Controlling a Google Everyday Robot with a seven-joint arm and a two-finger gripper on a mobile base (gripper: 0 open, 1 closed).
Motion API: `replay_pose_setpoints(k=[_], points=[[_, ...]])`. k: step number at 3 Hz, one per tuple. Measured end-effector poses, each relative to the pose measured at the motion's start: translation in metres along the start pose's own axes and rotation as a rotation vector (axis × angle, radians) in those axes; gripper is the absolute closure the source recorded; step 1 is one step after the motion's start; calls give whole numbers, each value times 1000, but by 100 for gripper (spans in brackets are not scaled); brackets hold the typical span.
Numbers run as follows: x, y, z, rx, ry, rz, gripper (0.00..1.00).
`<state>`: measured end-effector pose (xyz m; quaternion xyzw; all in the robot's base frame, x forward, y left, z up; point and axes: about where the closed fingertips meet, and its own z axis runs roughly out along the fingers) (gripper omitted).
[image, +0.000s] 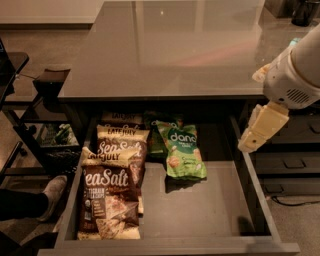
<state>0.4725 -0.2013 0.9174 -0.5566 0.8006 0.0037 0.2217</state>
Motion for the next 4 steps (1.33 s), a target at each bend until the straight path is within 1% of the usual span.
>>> replay_pose_setpoints(k=[1,2,3,4], points=[[-5,-8,0,37,-20,-1,0],[-5,-8,0,37,-20,-1,0],[-2,-2,37,17,-52,64,0],[11,12,103,-7,-89,185,0]])
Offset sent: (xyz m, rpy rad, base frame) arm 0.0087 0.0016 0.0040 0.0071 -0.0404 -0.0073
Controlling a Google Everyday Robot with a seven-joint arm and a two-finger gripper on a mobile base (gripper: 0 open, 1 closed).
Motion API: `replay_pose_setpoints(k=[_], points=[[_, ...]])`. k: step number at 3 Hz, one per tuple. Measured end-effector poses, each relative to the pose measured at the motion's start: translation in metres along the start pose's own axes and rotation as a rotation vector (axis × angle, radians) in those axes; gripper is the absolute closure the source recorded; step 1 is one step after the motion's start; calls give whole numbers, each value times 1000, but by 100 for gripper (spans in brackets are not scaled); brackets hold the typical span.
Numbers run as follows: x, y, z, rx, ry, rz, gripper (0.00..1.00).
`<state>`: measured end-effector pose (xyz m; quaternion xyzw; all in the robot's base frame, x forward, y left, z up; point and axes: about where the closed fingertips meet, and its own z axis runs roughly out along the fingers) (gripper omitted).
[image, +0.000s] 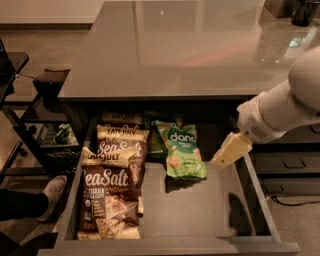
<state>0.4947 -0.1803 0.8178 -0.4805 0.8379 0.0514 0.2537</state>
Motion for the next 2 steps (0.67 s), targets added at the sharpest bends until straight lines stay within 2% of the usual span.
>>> replay_pose_setpoints(k=[1,2], points=[[12,9,47,-10,-30,67,0],[12,9,47,-10,-30,67,0]])
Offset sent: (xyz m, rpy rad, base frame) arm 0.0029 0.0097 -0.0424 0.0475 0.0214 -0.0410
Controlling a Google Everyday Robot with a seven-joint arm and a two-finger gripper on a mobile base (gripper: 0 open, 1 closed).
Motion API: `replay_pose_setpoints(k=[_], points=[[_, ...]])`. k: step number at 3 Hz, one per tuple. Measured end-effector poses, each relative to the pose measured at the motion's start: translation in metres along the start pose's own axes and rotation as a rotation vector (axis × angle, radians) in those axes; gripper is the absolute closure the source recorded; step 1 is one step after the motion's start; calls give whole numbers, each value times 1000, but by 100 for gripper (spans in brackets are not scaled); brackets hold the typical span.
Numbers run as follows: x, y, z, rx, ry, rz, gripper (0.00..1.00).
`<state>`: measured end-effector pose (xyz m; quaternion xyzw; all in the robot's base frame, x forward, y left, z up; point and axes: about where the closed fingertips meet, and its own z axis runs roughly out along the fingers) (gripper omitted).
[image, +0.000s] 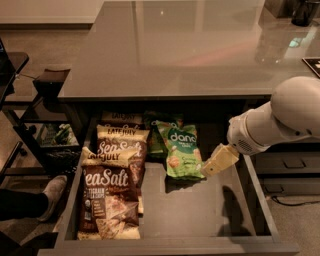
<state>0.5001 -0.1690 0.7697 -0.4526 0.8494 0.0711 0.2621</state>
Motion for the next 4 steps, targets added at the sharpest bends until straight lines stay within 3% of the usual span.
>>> replay_pose_setpoints(k=[1,2,4], points=[[4,8,25,-10,-32,69,0],[6,21,70,-3,-76,177,0],[1,10,130,67,-116,372,0]])
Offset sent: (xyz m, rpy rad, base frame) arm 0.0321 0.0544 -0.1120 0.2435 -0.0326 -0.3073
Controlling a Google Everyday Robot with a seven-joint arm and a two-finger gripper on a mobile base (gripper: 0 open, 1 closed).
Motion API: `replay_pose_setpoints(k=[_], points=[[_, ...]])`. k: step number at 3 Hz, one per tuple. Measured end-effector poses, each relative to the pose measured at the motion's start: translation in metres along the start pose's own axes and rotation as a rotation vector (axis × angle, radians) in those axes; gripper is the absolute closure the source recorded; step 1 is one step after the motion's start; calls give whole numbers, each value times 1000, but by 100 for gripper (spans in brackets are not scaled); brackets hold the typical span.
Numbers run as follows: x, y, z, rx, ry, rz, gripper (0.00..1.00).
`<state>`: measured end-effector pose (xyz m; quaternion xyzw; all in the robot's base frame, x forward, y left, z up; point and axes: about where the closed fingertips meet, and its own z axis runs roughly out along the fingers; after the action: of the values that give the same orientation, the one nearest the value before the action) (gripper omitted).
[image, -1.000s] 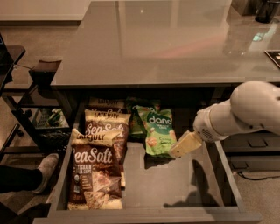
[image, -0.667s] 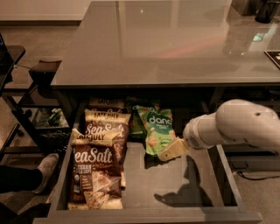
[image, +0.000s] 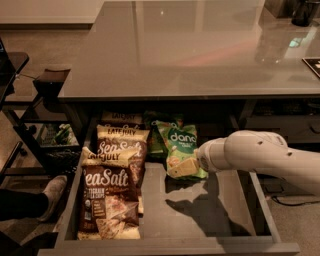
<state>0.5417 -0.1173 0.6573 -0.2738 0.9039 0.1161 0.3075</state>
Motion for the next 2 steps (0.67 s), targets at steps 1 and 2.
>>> replay_pose_setpoints(k=[1,2], points=[[-6,-1,23,2,-25,33,0],[-8,-2,40,11,-35,51,0]])
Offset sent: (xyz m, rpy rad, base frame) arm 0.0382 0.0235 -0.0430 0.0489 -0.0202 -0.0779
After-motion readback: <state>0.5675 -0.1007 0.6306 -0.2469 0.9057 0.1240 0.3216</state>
